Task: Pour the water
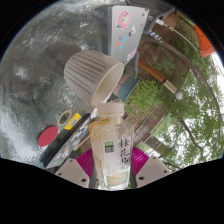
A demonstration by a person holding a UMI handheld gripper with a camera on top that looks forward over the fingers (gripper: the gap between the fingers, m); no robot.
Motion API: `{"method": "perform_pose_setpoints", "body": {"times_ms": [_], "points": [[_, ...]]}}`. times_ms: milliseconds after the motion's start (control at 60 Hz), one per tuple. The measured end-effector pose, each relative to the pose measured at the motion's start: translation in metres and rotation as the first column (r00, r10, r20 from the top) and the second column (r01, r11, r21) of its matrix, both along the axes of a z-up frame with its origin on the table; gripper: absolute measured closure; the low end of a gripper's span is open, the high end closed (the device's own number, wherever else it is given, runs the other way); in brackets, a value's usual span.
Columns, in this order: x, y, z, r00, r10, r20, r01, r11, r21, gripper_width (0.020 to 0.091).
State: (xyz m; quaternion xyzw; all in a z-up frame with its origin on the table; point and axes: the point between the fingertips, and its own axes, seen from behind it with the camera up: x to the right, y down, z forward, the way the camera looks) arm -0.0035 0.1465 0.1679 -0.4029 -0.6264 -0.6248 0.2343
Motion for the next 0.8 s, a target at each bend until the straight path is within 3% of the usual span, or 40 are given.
{"method": "perform_pose_setpoints", "body": {"times_ms": [183, 300, 400, 483, 550, 633, 717, 733, 800], "points": [[0.002, 0.009, 0.007, 0.993, 0.007, 0.118, -0.005, 1.000, -0.018, 0.0635], [0.007, 0.014, 0.010, 0.996, 0.007, 0.089, -0.007, 1.000, -0.003, 0.0635], [0.011, 0.020, 0.019, 0.998, 0.009, -0.061, -0.007, 1.000, 0.028, 0.0632], [0.018, 0.024, 0.044, 0.939, 0.008, -0.345, 0.030, 0.994, 0.104, 0.0633], [0.035, 0.022, 0.062, 0.754, 0.011, -0.657, 0.124, 0.980, 0.158, 0.0634], [0.048, 0.012, 0.053, 0.256, 0.050, -0.965, 0.237, 0.965, 0.113, 0.0627], [0.074, 0.014, 0.038, -0.237, 0.117, -0.964, 0.279, 0.959, 0.047, 0.0628], [0.064, -0.007, 0.036, -0.314, 0.200, -0.928, 0.332, 0.939, 0.090, 0.0628], [0.079, 0.011, 0.011, -0.446, 0.193, -0.874, 0.335, 0.942, 0.037, 0.0630]]}}
